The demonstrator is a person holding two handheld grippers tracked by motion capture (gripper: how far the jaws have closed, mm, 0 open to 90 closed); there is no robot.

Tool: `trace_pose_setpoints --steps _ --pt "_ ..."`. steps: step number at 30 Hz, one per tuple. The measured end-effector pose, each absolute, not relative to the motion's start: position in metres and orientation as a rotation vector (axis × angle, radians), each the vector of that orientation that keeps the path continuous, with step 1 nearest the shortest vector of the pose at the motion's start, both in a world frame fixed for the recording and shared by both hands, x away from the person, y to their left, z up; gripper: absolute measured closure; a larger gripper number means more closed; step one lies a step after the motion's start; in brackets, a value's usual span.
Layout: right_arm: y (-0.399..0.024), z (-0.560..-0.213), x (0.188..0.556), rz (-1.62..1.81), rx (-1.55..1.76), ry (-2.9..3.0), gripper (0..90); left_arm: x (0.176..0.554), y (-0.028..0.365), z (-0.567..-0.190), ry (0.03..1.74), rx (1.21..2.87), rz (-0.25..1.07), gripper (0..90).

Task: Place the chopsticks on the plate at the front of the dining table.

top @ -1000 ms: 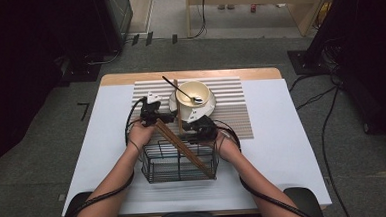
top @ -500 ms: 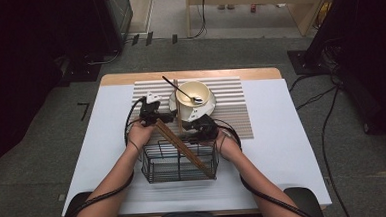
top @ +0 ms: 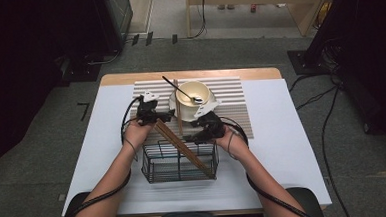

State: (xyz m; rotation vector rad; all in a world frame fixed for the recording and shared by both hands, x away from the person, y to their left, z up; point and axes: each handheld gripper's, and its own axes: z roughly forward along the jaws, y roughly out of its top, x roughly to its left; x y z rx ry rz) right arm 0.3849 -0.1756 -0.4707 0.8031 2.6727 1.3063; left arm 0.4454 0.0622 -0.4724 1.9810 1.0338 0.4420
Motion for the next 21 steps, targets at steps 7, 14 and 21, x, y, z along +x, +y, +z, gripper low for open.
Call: trace_pose_setpoints --steps 7,14,21 --pt "-0.184 -0.467 0.383 1.282 0.808 2.675 25.8 0.439 0.066 -0.467 1.006 2.011 0.436 15.3" --pt "-0.195 -0.462 0.385 1.298 0.804 2.653 25.7 0.432 0.072 -0.464 1.001 2.015 0.429 15.3" --pt "-0.207 -0.461 0.386 1.274 0.820 2.641 25.7 0.425 0.079 -0.466 1.001 2.032 0.407 15.3"
